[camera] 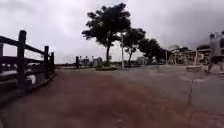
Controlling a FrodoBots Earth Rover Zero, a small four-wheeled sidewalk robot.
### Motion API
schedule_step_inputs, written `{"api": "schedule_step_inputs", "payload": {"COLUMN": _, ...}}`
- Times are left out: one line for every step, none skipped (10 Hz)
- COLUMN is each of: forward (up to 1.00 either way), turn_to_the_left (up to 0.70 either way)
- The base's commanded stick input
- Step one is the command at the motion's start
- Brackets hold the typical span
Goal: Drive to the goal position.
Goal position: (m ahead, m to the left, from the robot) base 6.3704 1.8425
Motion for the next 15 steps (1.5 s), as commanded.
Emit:
{"api": "schedule_step_inputs", "payload": {"forward": 1.00, "turn_to_the_left": 0.00}}
{"api": "schedule_step_inputs", "payload": {"forward": 1.00, "turn_to_the_left": 0.00}}
{"api": "schedule_step_inputs", "payload": {"forward": 1.00, "turn_to_the_left": 0.00}}
{"api": "schedule_step_inputs", "payload": {"forward": 1.00, "turn_to_the_left": 0.00}}
{"api": "schedule_step_inputs", "payload": {"forward": 1.00, "turn_to_the_left": 0.00}}
{"api": "schedule_step_inputs", "payload": {"forward": 1.00, "turn_to_the_left": 0.00}}
{"api": "schedule_step_inputs", "payload": {"forward": 1.00, "turn_to_the_left": 0.05}}
{"api": "schedule_step_inputs", "payload": {"forward": 1.00, "turn_to_the_left": 0.39}}
{"api": "schedule_step_inputs", "payload": {"forward": 1.00, "turn_to_the_left": 0.32}}
{"api": "schedule_step_inputs", "payload": {"forward": 1.00, "turn_to_the_left": 0.00}}
{"api": "schedule_step_inputs", "payload": {"forward": 1.00, "turn_to_the_left": 0.00}}
{"api": "schedule_step_inputs", "payload": {"forward": 1.00, "turn_to_the_left": 0.00}}
{"api": "schedule_step_inputs", "payload": {"forward": 1.00, "turn_to_the_left": 0.07}}
{"api": "schedule_step_inputs", "payload": {"forward": 1.00, "turn_to_the_left": 0.40}}
{"api": "schedule_step_inputs", "payload": {"forward": 1.00, "turn_to_the_left": 0.40}}
